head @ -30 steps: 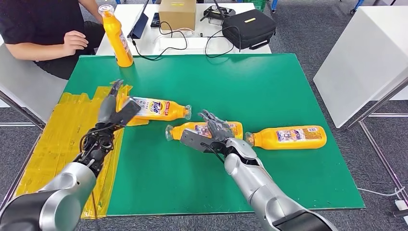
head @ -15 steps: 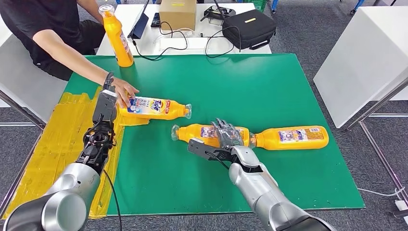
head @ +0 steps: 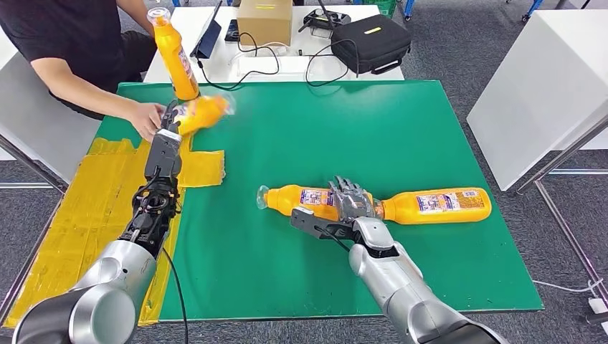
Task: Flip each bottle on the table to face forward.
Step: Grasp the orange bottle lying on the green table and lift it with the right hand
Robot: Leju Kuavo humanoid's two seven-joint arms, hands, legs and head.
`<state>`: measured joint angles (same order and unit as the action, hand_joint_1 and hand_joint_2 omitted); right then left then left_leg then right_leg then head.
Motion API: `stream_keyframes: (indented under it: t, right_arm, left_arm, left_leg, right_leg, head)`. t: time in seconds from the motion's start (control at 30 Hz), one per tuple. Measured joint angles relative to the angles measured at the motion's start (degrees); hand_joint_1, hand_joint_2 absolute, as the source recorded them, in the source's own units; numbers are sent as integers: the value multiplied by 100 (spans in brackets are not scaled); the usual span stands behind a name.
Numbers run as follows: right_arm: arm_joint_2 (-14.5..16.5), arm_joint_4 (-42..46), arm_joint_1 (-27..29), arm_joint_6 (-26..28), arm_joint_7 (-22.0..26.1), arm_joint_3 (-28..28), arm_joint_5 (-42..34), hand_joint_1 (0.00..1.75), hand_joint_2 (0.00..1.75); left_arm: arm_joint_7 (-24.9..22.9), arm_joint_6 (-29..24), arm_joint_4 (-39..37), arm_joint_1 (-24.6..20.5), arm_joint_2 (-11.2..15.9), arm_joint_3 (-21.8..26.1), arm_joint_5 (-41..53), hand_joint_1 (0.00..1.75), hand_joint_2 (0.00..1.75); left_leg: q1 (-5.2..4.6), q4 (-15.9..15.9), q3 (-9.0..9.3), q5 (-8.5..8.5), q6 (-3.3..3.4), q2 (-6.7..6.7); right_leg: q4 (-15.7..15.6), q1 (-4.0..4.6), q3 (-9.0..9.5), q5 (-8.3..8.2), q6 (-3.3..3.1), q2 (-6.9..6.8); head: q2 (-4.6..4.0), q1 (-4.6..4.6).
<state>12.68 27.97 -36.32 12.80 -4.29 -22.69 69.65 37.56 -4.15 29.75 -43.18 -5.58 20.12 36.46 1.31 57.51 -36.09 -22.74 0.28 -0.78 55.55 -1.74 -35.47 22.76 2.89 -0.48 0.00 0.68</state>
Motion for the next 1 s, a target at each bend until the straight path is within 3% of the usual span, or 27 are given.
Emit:
stream_keyframes:
  t: [1.0]
  right_arm:
    - [99, -386, -72, -458, -146, 16, 353, 0, 175]
  left_arm:
    - [64, 65, 0, -147, -95, -183, -418, 0, 0]
  left_leg:
    - [3, -4, 62, -1, 0, -3]
  right_leg:
    - [-2, 1, 59, 1, -2, 4]
  head:
    - [0, 0]
